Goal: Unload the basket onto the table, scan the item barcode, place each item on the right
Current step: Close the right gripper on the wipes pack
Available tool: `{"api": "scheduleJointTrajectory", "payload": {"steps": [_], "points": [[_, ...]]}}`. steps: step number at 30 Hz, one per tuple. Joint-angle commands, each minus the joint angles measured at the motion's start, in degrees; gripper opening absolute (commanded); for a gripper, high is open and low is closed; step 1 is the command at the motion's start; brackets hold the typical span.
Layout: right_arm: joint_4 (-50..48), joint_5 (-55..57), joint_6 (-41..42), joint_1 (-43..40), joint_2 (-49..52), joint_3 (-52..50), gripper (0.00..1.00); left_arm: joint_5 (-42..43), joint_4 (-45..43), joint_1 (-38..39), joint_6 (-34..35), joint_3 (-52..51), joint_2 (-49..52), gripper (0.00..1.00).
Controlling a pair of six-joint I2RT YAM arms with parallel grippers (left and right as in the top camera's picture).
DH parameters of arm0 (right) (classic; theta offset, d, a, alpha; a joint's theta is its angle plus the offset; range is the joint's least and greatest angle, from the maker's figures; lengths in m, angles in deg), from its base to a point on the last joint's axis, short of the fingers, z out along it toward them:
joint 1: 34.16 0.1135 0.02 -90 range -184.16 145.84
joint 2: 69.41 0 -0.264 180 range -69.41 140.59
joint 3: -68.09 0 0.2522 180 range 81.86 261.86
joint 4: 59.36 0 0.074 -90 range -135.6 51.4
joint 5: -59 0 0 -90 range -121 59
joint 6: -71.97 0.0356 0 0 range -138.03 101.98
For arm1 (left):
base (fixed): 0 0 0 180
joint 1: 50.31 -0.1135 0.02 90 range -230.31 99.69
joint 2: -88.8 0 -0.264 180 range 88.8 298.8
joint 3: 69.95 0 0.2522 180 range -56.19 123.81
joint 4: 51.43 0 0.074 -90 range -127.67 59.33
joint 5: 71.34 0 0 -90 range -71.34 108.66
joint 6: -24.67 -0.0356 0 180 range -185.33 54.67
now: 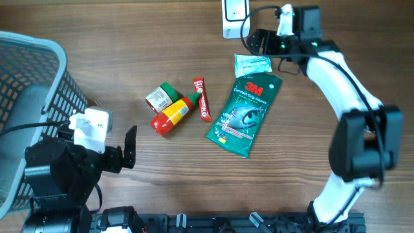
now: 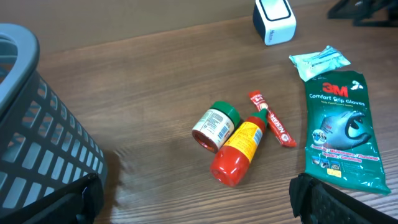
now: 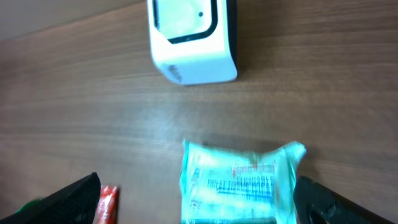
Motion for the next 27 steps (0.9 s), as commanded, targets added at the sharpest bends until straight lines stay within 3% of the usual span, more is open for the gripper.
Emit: {"api": "scheduleJointTrajectory", "payload": {"steps": [1, 8, 14, 16, 17, 19, 23, 24, 27], "points": [[2.23, 2.01, -1.07, -0.15, 7.37, 5.88, 0.99, 0.11, -0.13, -0.33, -0.94, -0.07, -0.20, 1.00], [8.24, 9.20, -1.11, -0.13, 9.35, 5.86, 0.98, 0.11, -0.13, -0.33, -0.94, -0.07, -0.20, 1.00], [7.41, 9.11, -0.83, -0.13, 13.53, 5.84, 0.83, 0.13, -0.13, -0.33, -0.94, -0.07, -0.20, 1.00], [7.13, 8.37, -0.66, -0.13, 14.80, 5.84, 0.72, 0.11, -0.13, -0.33, -0.94, -0.07, -0.20, 1.00], [6.93, 8.28, -0.61, -0.13, 15.30, 5.84, 0.61, 0.11, -0.13, -0.33, -0.94, -0.07, -0.20, 1.00], [6.64, 8.31, -0.59, -0.13, 15.30, 5.86, 0.29, 0.11, -0.13, -0.33, -0.94, -0.07, -0.20, 1.00], [6.73, 7.10, 0.37, -0.13, 15.28, 5.86, 0.16, 0.11, -0.13, -0.33, -0.94, -0.07, -0.20, 1.00], [6.73, 5.90, 0.39, -0.15, 15.28, 5.88, 0.04, 0.11, -0.13, -0.33, -0.94, -0.07, -0.20, 1.00], [6.67, -3.32, 0.42, -0.66, 14.21, 6.86, 0.04, 0.11, -0.13, -0.33, -0.94, -0.07, -0.20, 1.00]]}}
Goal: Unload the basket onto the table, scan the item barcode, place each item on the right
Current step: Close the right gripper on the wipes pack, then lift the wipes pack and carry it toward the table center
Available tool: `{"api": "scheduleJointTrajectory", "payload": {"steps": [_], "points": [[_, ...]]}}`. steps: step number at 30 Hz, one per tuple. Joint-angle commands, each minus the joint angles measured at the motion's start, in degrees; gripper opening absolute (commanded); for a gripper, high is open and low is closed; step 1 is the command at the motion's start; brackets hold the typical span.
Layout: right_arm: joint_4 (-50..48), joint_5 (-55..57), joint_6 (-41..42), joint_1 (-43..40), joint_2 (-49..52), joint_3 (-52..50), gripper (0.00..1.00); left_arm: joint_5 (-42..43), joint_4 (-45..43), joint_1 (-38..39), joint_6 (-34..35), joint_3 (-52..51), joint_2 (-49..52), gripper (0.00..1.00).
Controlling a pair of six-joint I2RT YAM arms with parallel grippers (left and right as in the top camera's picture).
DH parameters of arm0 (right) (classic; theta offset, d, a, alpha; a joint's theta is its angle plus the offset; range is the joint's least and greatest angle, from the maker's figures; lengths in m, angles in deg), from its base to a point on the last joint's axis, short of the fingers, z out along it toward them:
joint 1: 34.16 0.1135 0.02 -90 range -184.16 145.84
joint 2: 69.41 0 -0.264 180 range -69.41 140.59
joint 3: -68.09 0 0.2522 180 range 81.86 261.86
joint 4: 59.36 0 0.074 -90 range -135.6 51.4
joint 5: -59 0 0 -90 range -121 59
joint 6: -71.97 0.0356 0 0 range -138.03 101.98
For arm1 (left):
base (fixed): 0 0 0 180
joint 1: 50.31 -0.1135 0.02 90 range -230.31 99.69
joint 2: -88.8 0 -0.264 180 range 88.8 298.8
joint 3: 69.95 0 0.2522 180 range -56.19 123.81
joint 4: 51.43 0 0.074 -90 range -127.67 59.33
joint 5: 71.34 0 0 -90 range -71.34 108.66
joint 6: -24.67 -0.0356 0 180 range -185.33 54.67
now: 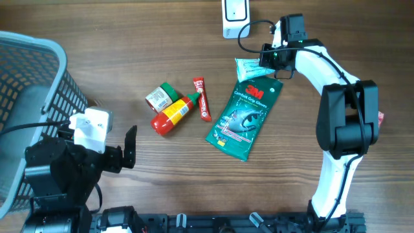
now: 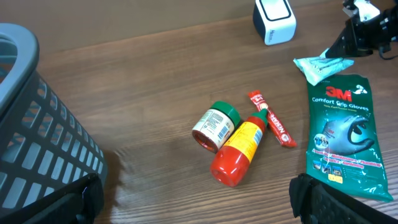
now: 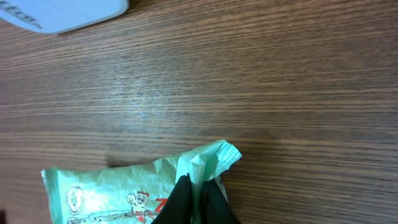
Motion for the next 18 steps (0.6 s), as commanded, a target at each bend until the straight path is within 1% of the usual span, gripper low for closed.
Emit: {"api": "scheduleJointTrajectory", "payload": {"steps": [1, 4, 5, 6, 8, 10, 14, 16, 18], "points": [[0.33, -13.20, -0.09, -0.81, -0.09, 2.14, 0.04, 0.11, -0.13, -0.33, -0.94, -0.07, -0.20, 1.00], [0.35, -23.74, -1.11, -1.77, -3.34, 4.13, 0.04, 0.11, -0.13, -0.33, -0.94, -0.07, -0.20, 1.00], [0.74, -26.99, -3.76, -1.88, -6.05, 4.22, 0.04, 0.11, -0.13, -0.33, -0.94, -0.07, -0.20, 1.00], [1.92, -26.99, -5.29, -1.81, -7.65, 4.22, 0.04, 0.11, -0.13, -0.33, -0.94, -0.07, -0.20, 1.00], [6.88, -26.51, -11.13, -1.68, -11.45, 4.22, 0.04, 0.11, -0.13, -0.33, -0.94, -0.07, -0.20, 1.00], [12.66, -21.73, -13.84, -1.42, -14.25, 4.22, 0.04, 0.11, -0.13, -0.33, -0.94, -0.07, -0.20, 1.00], [23.12, -3.54, -13.64, 1.64, -16.39, 4.09, 0.05, 0.11, -0.13, -0.33, -0.94, -0.07, -0.20, 1.00], [23.52, 1.81, -12.13, 3.74, -16.39, 2.47, 0.04, 0.11, -0.13, -0.33, -0.94, -0.07, -0.20, 1.00], [22.45, 3.10, -10.51, 6.36, -16.39, -0.81, 0.04, 0.11, -0.13, -0.33, -0.94, -0.07, -0.20, 1.00]]}}
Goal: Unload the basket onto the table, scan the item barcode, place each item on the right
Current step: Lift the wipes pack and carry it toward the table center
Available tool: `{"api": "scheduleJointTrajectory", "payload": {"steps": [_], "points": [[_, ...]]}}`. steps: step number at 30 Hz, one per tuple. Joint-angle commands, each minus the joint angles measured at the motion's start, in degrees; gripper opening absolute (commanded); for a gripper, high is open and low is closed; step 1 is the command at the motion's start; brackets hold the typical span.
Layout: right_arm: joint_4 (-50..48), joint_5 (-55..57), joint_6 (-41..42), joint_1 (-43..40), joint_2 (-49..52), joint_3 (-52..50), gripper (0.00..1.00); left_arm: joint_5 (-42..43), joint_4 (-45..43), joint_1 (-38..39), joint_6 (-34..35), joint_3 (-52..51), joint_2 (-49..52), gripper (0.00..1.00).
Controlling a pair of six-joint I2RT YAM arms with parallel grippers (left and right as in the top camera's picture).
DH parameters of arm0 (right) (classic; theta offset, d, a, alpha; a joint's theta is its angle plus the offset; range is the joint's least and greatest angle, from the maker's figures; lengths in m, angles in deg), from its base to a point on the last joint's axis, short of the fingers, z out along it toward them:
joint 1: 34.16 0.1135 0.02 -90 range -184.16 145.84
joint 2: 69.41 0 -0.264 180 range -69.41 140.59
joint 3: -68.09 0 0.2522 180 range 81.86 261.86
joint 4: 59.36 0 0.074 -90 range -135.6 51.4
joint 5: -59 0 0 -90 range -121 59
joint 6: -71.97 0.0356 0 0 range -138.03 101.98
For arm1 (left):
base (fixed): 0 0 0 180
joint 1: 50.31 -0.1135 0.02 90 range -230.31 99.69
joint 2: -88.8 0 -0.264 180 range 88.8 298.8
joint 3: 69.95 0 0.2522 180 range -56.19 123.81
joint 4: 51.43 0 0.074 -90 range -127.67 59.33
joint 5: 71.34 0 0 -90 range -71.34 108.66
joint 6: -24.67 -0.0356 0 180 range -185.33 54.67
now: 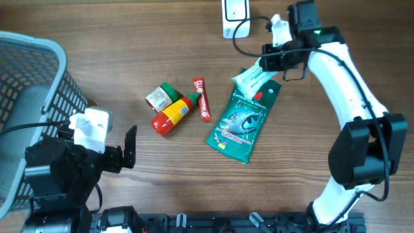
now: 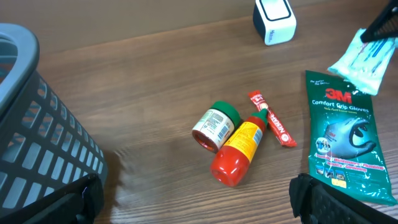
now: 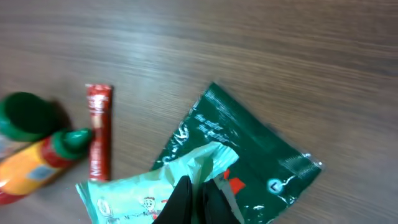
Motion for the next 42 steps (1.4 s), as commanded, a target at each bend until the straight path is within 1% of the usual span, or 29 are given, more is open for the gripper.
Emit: {"api": "scheduleJointTrajectory", "payload": {"steps": [1, 4, 5, 7, 8, 12, 13, 14, 15, 18, 20, 22, 23, 25, 27, 28, 35, 36, 37, 38, 39, 40, 41, 42], "points": [[-2.80, 6.16, 1.53, 4.02, -0.70, -5.55, 0.04, 0.09, -0.13, -0.33, -0.94, -0.07, -0.17, 1.00], [-6.34, 5.86, 0.76, 5.97, -0.72, -9.25, 0.04, 0.09, -0.13, -0.33, -0.94, -0.07, -0.17, 1.00], [-6.03, 4.24, -0.22, 6.27, -0.76, -9.25, 0.04, 0.09, -0.13, -0.33, -0.94, -0.07, -0.17, 1.00], [-4.76, -3.39, -0.44, 6.03, -2.32, -9.25, 0.04, 0.09, -0.11, -0.33, -0.94, -0.07, -0.17, 1.00], [-4.61, -8.83, -1.14, 5.55, -3.34, -9.20, 0.04, 0.09, -0.13, -0.33, -0.94, -0.07, -0.17, 1.00], [-5.05, -38.80, -8.55, 1.44, -4.39, -8.98, 0.04, 0.09, -0.13, -0.33, -0.94, -0.07, -0.17, 1.00], [-4.76, -44.57, -9.40, 0.17, -4.24, -8.98, 0.04, 0.09, -0.13, -0.33, -0.94, -0.07, -0.17, 1.00], [-4.35, -48.33, -9.11, -1.05, -4.22, -8.98, 0.04, 0.09, -0.13, -0.33, -0.94, -0.07, -0.17, 1.00], [-3.21, -49.48, -8.55, -2.19, -4.22, -8.98, 0.04, 0.09, -0.13, -0.33, -0.94, -0.07, -0.17, 1.00], [1.99, -49.46, -7.61, -2.84, -3.58, -9.09, 0.04, 0.09, -0.13, -0.33, -0.94, -0.07, -0.17, 1.00], [5.51, -49.44, -8.76, -2.84, -1.95, -9.09, 0.04, 0.09, -0.11, -0.33, -0.94, -0.07, -0.17, 1.00], [6.82, -49.92, -9.14, -2.84, -0.70, -9.09, 0.04, 0.09, -0.13, -0.33, -0.94, -0.07, -0.17, 1.00], [6.73, -49.88, -8.94, -2.84, -0.46, -9.09, 0.04, 0.09, -0.13, -0.33, -0.94, -0.07, -0.17, 1.00], [4.50, -49.27, -3.52, -2.78, -0.46, -9.09, 0.04, 0.09, -0.13, -0.33, -0.94, -0.07, -0.17, 1.00], [1.27, -44.89, 1.03, -2.32, -0.46, -9.09, 0.04, 0.09, -0.13, -0.33, -0.94, -0.07, -0.17, 1.00], [0.35, -43.74, 2.01, -2.03, -0.46, -9.09, 0.04, 0.09, -0.13, -0.33, -0.94, -0.07, -0.17, 1.00], [-1.62, -43.76, 1.90, -1.09, -0.46, -9.09, 0.04, 0.09, -0.20, -0.33, -0.94, -0.07, -0.17, 1.00], [-1.62, -43.74, 1.84, -1.09, -0.46, -9.09, 0.04, 0.79, -1.53, -0.33, -0.92, -0.07, -0.17, 1.00], [-1.64, -43.69, 1.70, -1.09, -0.46, -9.09, 0.04, 5.55, -3.21, -0.33, -0.87, -0.07, -0.17, 1.00], [-1.79, -42.84, 1.77, -1.09, -0.46, -9.09, 0.04, 14.03, -3.04, -0.33, 1.49, -0.07, -0.11, 1.00], [-2.45, -42.12, 2.23, -0.94, -0.46, -9.09, 0.04, 22.58, -0.66, -0.33, 7.08, -0.09, -0.02, 1.00], [-3.30, -41.59, 3.21, -0.72, -0.46, -9.09, 0.04, 25.46, -2.71, -0.33, 8.48, -0.46, 0.11, 1.00], [-6.03, -41.09, 5.22, 0.31, -0.46, -9.09, 0.04, 29.77, -7.61, -0.33, 12.68, -1.62, 0.83, 1.00], [-8.07, -40.83, 6.88, 1.22, -0.46, -9.09, 0.04, 30.95, -10.84, -0.33, 15.15, -2.56, 1.70, 1.00]]}}
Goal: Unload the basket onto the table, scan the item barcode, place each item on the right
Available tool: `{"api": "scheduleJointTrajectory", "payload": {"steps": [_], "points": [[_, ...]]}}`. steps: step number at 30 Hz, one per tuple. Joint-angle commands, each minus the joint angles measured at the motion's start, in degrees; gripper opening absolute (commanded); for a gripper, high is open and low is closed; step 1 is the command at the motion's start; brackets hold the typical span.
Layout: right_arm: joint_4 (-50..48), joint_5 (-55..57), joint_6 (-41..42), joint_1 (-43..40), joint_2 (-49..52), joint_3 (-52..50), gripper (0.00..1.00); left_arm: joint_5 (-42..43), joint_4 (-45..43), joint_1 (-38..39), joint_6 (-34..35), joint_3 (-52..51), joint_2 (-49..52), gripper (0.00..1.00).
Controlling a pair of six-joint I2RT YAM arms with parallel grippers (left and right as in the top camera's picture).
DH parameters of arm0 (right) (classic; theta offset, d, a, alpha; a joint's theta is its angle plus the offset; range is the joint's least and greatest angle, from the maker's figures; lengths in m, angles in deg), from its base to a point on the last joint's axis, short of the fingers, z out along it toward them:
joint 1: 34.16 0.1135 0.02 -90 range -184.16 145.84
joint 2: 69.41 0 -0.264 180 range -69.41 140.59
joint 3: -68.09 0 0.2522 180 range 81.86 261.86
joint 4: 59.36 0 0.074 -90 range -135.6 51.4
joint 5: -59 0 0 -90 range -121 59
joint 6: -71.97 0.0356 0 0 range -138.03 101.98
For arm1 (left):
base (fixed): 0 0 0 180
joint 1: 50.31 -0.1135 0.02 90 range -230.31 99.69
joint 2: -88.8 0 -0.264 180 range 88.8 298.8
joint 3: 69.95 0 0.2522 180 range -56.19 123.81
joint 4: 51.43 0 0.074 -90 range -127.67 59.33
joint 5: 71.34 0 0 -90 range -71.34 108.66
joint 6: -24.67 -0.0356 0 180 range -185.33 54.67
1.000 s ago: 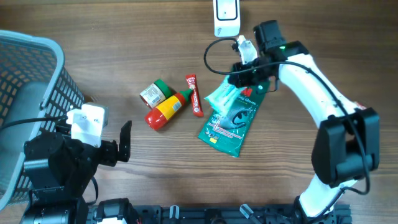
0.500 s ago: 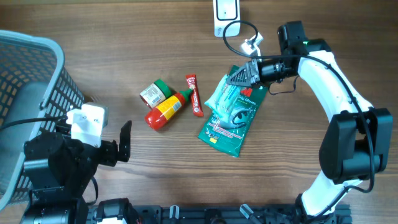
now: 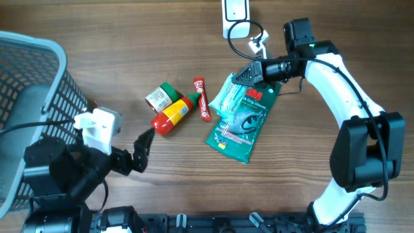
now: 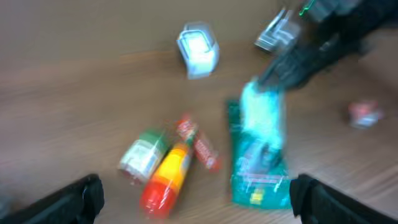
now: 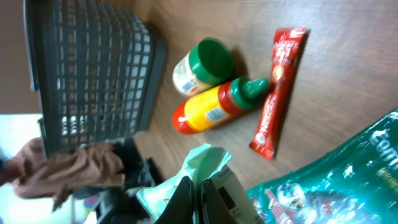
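Observation:
A pale green sachet packet hangs from my right gripper, which is shut on its top edge, in the air over the upper end of the green 3M glove pack. The right wrist view shows the packet pinched between the black fingertips, with a white label panel beside them. The white barcode scanner stands at the table's far edge, just beyond the gripper. My left gripper is open and empty low on the left. Its view is blurred, with the packet and scanner in it.
A red sauce bottle, a green-lidded jar and a red stick sachet lie together at mid-table. A grey mesh basket fills the left side. A small reddish item lies far right.
My right gripper has shifted left and turned, so its camera now faces the bottle, jar and basket, the packet still in it. My left arm has moved; its gripper is angled further right.
My right gripper was open above the packet lying beside the scanner. Then it was shut on the packet's edge on the table. Then it held the packet up over the glove pack, and now holds it turned sideways there. The left arm stayed still until now.

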Motion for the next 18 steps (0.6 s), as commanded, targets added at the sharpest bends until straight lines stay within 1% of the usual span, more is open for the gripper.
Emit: {"api": "scheduleJointTrajectory", "payload": {"steps": [1, 2, 3, 5, 7, 9, 11, 13, 15, 18], "points": [[-5.86, 1.42, 6.21, 3.34, 0.81, 0.22, 0.04, 13.03, -9.18, -0.31, 11.54, -2.95, 2.64, 1.00], [-10.86, 1.81, 10.23, 5.79, 0.81, 0.22, 0.04, 14.16, -15.63, 1.01, 15.78, -5.27, 8.48, 1.00], [-12.46, 1.79, 11.58, 6.49, 0.81, 0.22, 0.04, 15.69, -16.98, 2.49, 16.00, -5.42, 11.61, 1.00], [-14.84, 1.75, 14.23, 7.21, 0.81, 0.24, 0.04, 15.32, -18.75, 6.58, 15.69, -5.42, 17.79, 1.00], [-17.44, 0.44, 14.62, 7.15, 0.81, 0.24, 0.04, 11.15, -23.21, 14.67, 15.52, -5.42, 28.22, 1.00], [-19.74, -2.01, 13.84, 7.17, 0.79, 0.24, 0.04, 10.21, -28.94, 18.95, 15.58, -5.42, 34.77, 1.00], [-21.94, -3.56, 16.63, 6.67, 0.79, 0.24, 0.04, 10.19, -32.59, 20.06, 15.56, -5.42, 38.07, 1.00], [-25.75, -7.65, 16.90, 5.68, 0.79, 0.24, 0.04, 9.70, -34.10, 20.09, 15.54, -5.42, 39.95, 1.00], [-26.69, -7.82, 18.34, 4.39, 0.79, 0.24, 0.04, 7.72, -34.36, 20.06, 15.54, -5.42, 40.24, 1.00], [-26.67, -9.92, 18.32, 2.78, 0.79, 0.24, 0.04, 7.37, -36.48, 18.47, 15.54, -5.42, 39.54, 1.00]]}}
